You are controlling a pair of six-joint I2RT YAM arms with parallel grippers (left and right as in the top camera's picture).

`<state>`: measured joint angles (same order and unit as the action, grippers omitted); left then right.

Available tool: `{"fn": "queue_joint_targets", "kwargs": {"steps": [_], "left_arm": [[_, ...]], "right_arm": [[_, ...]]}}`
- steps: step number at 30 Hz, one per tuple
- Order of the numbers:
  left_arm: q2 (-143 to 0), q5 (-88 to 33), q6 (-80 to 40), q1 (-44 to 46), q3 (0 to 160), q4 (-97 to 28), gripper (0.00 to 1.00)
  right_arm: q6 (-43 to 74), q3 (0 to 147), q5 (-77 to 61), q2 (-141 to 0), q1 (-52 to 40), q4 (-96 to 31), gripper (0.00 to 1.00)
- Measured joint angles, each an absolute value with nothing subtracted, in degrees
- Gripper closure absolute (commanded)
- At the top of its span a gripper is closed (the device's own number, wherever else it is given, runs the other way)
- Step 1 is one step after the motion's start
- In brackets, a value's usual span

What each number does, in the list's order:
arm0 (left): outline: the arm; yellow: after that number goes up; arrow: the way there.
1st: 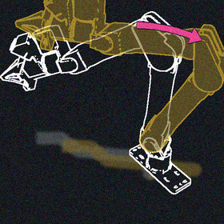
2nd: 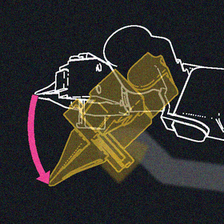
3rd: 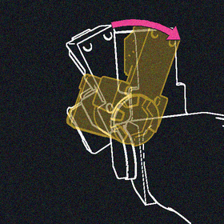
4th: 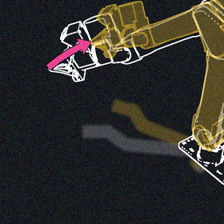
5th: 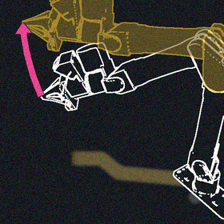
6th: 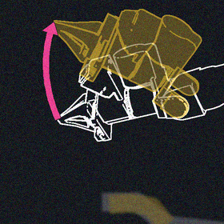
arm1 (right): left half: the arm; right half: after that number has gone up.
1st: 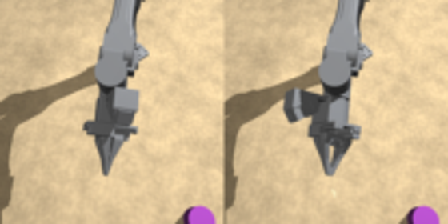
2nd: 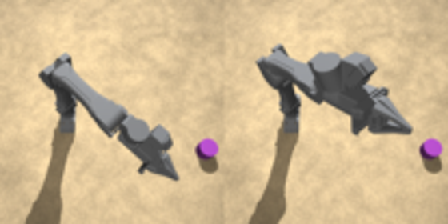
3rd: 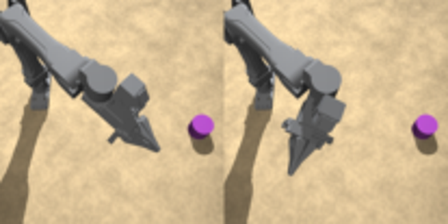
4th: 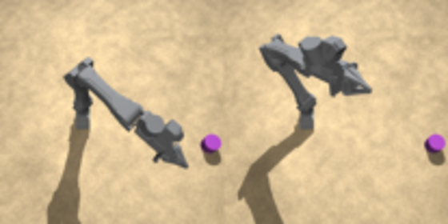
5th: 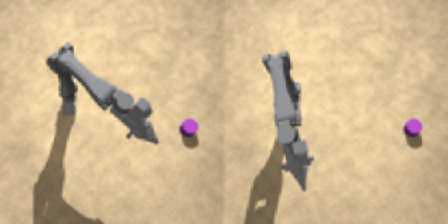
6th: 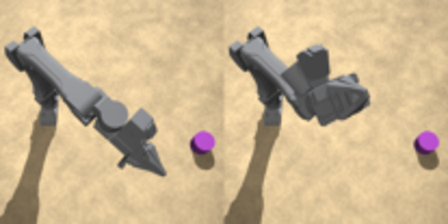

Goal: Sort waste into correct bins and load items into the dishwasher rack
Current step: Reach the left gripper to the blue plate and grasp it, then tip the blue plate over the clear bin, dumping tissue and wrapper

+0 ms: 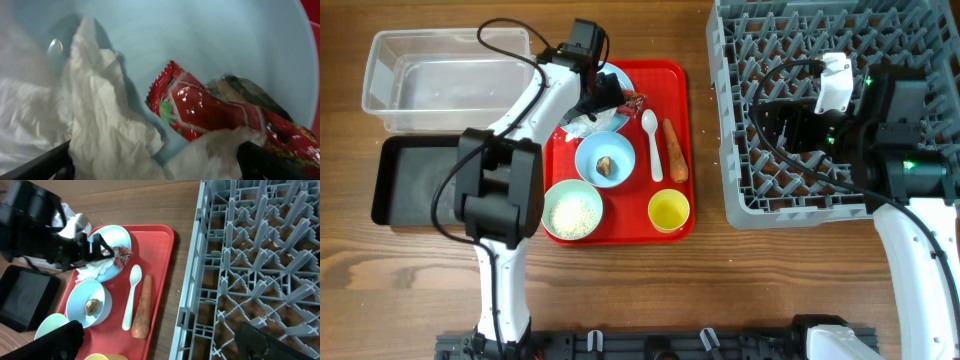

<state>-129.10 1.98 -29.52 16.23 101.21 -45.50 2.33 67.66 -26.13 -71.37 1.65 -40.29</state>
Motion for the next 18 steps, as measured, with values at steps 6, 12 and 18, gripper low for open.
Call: {"fn": "queue_joint_targets", "kwargs": {"steps": [6,12,18], "left_arm": [[-131.7,5.4,-29.8,17.0,102.2,-40.6,0.9],[-132.8,6.2,-29.9,17.7,102.8,-39.6,0.96],[-131.6,4.4,-29.9,17.9,102.7,-40.3,0.96]], "right_arm": [[2.3,67.7,-26.2,-71.4,1.7,-40.9,0.0],[2.3,67.7,-26.2,-71.4,1.7,-41.2,0.0],[2.3,67.7,-26.2,-71.4,1.7,-41.2,0.0]]}}
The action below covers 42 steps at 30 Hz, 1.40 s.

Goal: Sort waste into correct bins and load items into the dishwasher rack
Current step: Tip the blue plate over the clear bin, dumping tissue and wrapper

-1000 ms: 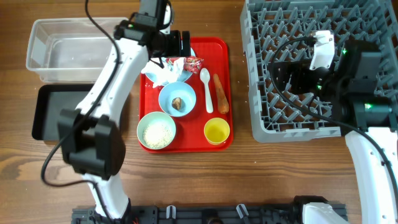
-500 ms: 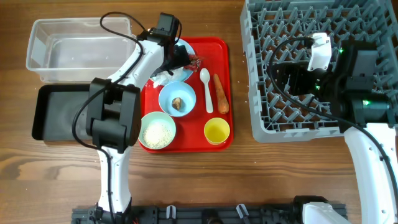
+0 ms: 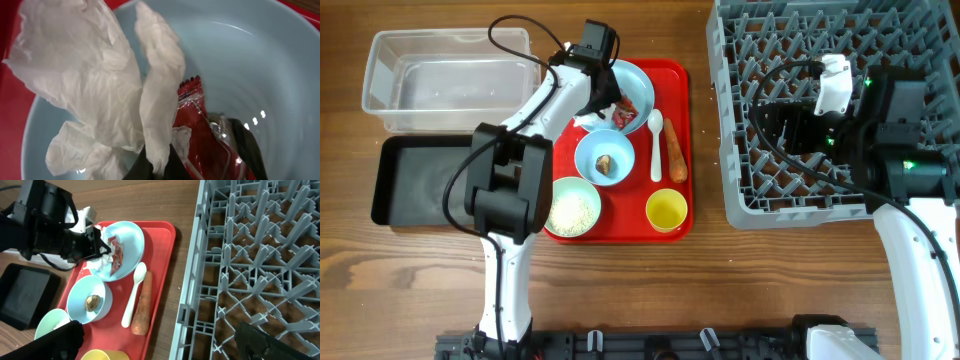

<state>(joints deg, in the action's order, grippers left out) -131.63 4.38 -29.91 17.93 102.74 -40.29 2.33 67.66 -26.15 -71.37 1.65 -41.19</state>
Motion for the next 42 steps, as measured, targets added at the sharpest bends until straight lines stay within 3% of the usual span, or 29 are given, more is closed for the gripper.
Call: {"fn": "queue_joint_targets", "kwargs": {"steps": [5,8,12,16,20,21,22,23,24,28,29,33,34,35,36,38,39,40,41,42], "left_arm": [[-118.4,2.6,-29.9,16.6,102.5,-40.7,0.96],[-108.7,2.5,-29.7,8.7,102.8,-41.2,0.96],[-108.6,-0.2,-28.6,0.6,102.9,-44.2,0.96],[-108.6,1.2,-28.1,1.0,102.9,-47.2,0.96],[-110.8,4.1,-31.3,-7.6,102.9,-44.1,0.96],[-112.3,4.5,-31.9,-9.3,102.8,-42.6,0.77],[-116.0,4.9,-32.4,-11.5,102.9,-37.5,0.48],[-118.3,5.1,-32.3,-12.2,102.8,-35.9,0.31],[-122.5,5.1,-32.8,-12.4,102.7,-32.2,0.19],[-125.8,5.0,-33.1,-12.1,102.4,-31.8,0.01],[-125.4,4.6,-32.1,-12.1,102.4,-31.8,0.0],[-118.3,1.4,-25.1,-11.7,102.3,-35.3,0.01],[-114.3,1.0,-23.9,-11.4,102.4,-36.8,0.11],[-110.8,0.6,-23.1,-11.2,102.4,-38.6,0.52],[-108.0,0.5,-22.5,-11.1,102.6,-40.1,0.75],[-107.5,0.5,-22.3,-11.4,102.8,-40.9,0.92],[-108.4,0.5,-21.8,-11.4,102.8,-41.1,0.83],[-109.3,0.7,-21.9,-11.4,102.8,-41.1,0.57],[-110.7,1.0,-21.7,-11.4,102.8,-40.8,0.16],[-112.4,1.2,-21.7,-11.4,102.8,-40.8,0.03]], "right_arm": [[2.3,67.7,-26.1,-71.4,1.7,-41.2,0.0],[2.3,67.7,-26.2,-71.4,1.7,-41.2,0.0],[2.3,67.7,-26.2,-71.4,1.7,-41.2,0.0],[2.3,67.7,-26.1,-71.4,1.7,-41.6,0.0],[2.3,67.7,-26.1,-71.4,1.7,-42.2,0.0],[2.3,67.7,-26.1,-71.4,1.7,-42.1,0.0],[2.3,67.7,-26.1,-71.4,1.7,-42.2,0.0],[2.3,67.7,-26.2,-71.4,1.7,-42.2,0.0],[2.3,67.7,-26.2,-71.4,1.7,-42.5,0.0],[2.3,67.7,-26.2,-71.4,1.7,-42.9,0.0],[2.3,67.7,-26.2,-71.4,1.7,-42.9,0.0],[2.3,67.7,-26.2,-71.4,1.7,-42.3,0.0],[2.3,67.7,-26.2,-71.4,1.7,-42.3,0.0],[2.3,67.7,-26.2,-71.4,1.7,-42.2,0.0],[2.3,67.7,-26.1,-71.4,1.7,-42.2,0.0],[2.3,67.7,-26.2,-71.4,1.7,-42.2,0.0],[2.3,67.7,-26.2,-71.4,1.7,-42.2,0.0],[2.3,67.7,-26.2,-71.4,1.7,-42.2,0.0],[2.3,67.7,-26.2,-71.4,1.7,-42.2,0.0],[2.3,67.7,-26.1,-71.4,1.7,-42.2,0.0]]}}
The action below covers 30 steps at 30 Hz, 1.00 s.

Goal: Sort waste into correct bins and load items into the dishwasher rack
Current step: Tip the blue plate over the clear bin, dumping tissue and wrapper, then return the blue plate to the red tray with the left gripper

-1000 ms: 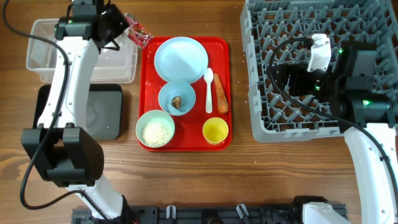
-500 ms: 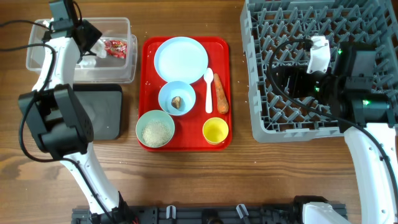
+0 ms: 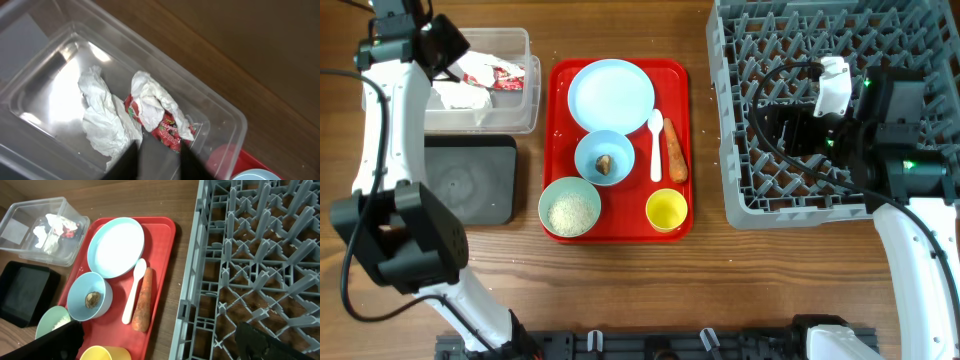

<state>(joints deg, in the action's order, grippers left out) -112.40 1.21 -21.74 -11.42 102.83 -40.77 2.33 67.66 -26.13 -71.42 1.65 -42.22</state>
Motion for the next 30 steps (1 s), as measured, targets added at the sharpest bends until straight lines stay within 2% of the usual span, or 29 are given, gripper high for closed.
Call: {"fn": "queue_joint_targets", "kwargs": {"steps": [2,6,10,12,15,17,20,24,26,30], "left_arm": [[-113.7,1.0,-21.6,-11.4,102.7,-41.4,0.0],[-111.7,-2.1,-18.3,-7.7,102.6,-48.7,0.02],[-106.6,-3.8,-16.4,7.2,102.9,-64.6,0.14],[-106.6,-4.0,-15.7,13.0,101.8,-67.4,0.17],[-106.7,-1.7,-14.6,26.3,93.7,-65.8,0.16],[-106.9,-0.3,-14.0,32.6,87.2,-59.4,0.17],[-107.0,1.0,-12.3,38.2,82.3,-51.5,0.19],[-107.0,2.3,-11.6,37.2,81.4,-46.7,0.2],[-107.7,2.7,-11.6,34.9,81.4,-44.5,0.29],[-113.4,3.4,-11.6,32.9,81.4,-42.2,0.6]], "right_arm": [[2.3,67.7,-26.2,-71.4,1.7,-42.0,0.0],[2.3,67.7,-27.4,-71.4,1.7,-40.3,0.0],[2.3,67.7,-28.5,-71.4,1.7,-40.0,0.0],[2.3,67.7,-28.5,-71.4,1.7,-40.1,0.0],[2.3,67.7,-28.5,-71.4,1.7,-40.4,0.0],[2.3,67.7,-28.5,-71.4,1.7,-40.7,0.0],[2.3,67.7,-28.5,-71.4,1.7,-41.3,0.0],[2.3,67.7,-28.5,-71.4,1.7,-42.7,0.0],[2.3,67.7,-28.5,-71.4,1.7,-42.7,0.0],[2.3,67.7,-28.5,-71.4,1.7,-42.8,0.0]]}}
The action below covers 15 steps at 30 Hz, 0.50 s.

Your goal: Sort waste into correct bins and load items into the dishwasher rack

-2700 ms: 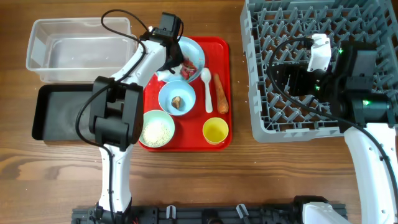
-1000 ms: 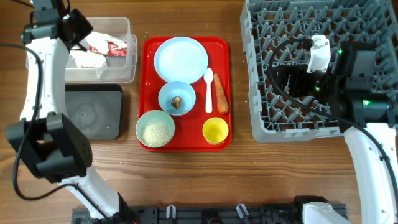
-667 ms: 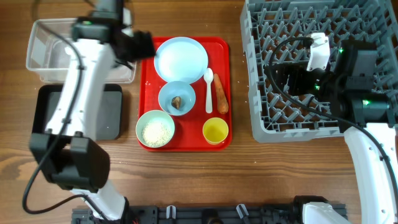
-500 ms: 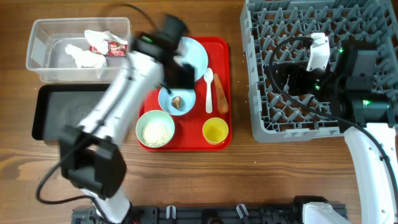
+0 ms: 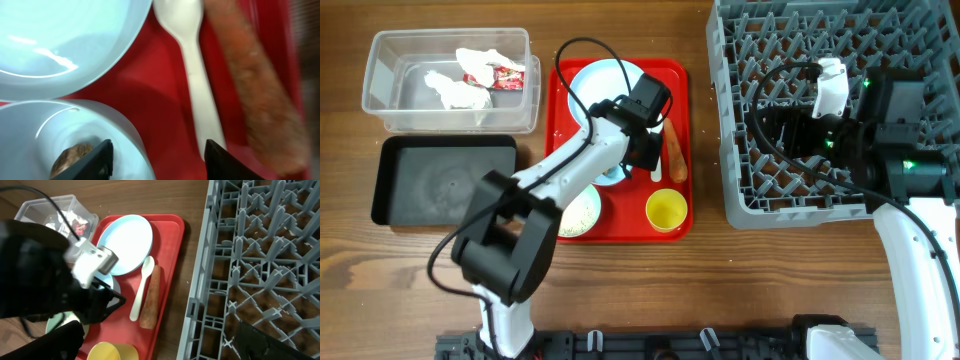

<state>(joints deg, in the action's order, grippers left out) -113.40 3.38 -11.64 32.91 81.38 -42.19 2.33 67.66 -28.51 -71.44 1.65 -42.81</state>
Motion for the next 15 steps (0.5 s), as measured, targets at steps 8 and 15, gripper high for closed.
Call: {"fn": "queue_joint_targets", "kwargs": {"steps": [8,15], "left_arm": [[-116.4,6.0,-16.5,32.3,82.0,-43.7,0.96],[-102.6,-0.9,-19.9,30.3,90.9,-58.7,0.96]], "right_arm": [[2.3,67.7,-28.5,-71.4,1.7,-42.8,0.0],[2.3,67.7,-28.5,-71.4,1.7,-42.7,0.0]]}}
